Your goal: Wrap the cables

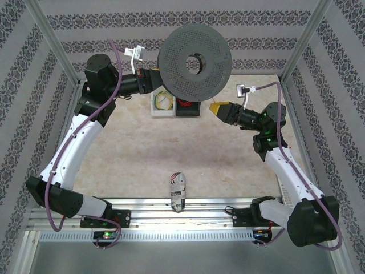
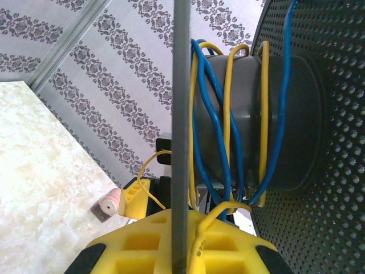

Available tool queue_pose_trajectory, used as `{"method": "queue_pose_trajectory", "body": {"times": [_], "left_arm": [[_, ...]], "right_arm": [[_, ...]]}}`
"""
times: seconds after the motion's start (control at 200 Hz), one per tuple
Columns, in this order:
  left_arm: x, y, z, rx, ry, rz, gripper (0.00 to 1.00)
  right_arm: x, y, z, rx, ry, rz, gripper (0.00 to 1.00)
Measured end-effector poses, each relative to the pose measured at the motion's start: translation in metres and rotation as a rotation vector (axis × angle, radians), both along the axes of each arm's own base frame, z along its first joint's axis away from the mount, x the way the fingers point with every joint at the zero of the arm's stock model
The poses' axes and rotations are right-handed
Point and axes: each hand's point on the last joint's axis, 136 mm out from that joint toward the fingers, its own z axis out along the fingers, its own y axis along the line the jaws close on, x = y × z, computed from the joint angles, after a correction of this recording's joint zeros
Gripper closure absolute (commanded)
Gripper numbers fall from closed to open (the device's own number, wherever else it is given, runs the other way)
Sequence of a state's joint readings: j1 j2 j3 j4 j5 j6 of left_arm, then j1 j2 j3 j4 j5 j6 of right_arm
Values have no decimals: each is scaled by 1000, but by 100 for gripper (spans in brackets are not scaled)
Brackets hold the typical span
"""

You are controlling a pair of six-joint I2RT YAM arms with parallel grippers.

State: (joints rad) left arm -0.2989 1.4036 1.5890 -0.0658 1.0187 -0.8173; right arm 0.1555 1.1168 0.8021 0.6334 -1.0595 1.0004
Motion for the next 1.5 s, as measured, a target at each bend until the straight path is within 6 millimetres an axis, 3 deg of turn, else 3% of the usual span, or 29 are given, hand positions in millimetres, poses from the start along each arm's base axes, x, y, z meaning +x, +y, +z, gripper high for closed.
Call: {"method": "queue_pose_trajectory", "body": {"times": [0.25, 0.49, 0.674, 0.889, 1.024, 1.284, 1.499], "left_arm": [[-4, -1, 0, -4, -1, -25, 100], [-4, -2, -5, -4, 4, -31, 100], [-8, -3, -7, -4, 8, -51, 100], [-11, -2, -17, 34, 12, -61, 100], [-15, -1, -28, 70, 33, -78, 100], [-30, 6, -37, 183, 12, -88, 100], [-34, 18, -54, 325, -20, -49, 100]], "right_arm": [[7, 0, 6, 4, -11, -8, 61], [7, 2, 10, 8, -19, -7, 100], [12, -3, 5, 0, 1, -24, 100], [29, -36, 0, -36, 4, -109, 100], [30, -43, 3, -55, -15, -125, 100], [38, -73, 24, -75, -64, -175, 100], [56, -79, 46, -84, -92, -171, 100]]}}
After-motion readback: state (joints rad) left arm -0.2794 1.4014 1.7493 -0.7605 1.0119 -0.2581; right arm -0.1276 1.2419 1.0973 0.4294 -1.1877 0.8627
